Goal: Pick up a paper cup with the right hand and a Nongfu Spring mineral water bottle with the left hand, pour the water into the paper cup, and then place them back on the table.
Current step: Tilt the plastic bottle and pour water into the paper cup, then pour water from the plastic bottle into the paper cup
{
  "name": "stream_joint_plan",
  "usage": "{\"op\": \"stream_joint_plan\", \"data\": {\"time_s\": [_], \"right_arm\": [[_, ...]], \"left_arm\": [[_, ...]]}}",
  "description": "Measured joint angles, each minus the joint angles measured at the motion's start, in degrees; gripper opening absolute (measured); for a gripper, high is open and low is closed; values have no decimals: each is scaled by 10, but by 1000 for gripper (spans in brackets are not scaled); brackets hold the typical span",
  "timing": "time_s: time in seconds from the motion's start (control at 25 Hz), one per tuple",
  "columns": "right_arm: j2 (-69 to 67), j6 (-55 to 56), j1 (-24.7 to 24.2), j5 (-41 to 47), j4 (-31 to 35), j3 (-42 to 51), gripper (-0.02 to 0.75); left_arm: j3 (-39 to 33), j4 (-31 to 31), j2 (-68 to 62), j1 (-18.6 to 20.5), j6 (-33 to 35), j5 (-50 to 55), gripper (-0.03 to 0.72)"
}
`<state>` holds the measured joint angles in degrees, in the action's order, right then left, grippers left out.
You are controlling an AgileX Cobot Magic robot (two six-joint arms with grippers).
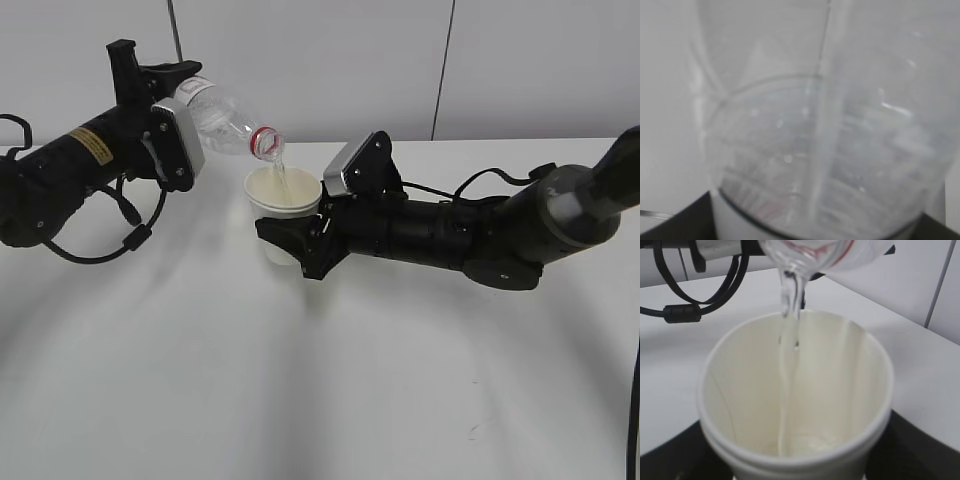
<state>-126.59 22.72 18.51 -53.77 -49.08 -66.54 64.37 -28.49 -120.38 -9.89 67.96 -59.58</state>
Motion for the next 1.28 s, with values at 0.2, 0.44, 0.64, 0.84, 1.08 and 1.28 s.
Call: {"op": "stream_joint_plan", "data": {"time_s": [0.2,0.44,0.64,0.84,1.08,1.28], "right_arm": [[0,-6,0,0,0,0,482],[0,-21,0,0,0,0,482],[0,-30,0,-1,0,0,482],[0,-46,0,-3,0,0,482],[0,-54,0,-3,0,0,482],[0,-57,0,-3,0,0,482]], "left_arm": [[0,0,0,0,1,0,396],[0,0,0,0,5,0,396],[0,0,0,0,8,1,396],[0,0,0,0,16,4,396],[0,2,0,0,20,6,396],[0,2,0,0,29,8,396]]}}
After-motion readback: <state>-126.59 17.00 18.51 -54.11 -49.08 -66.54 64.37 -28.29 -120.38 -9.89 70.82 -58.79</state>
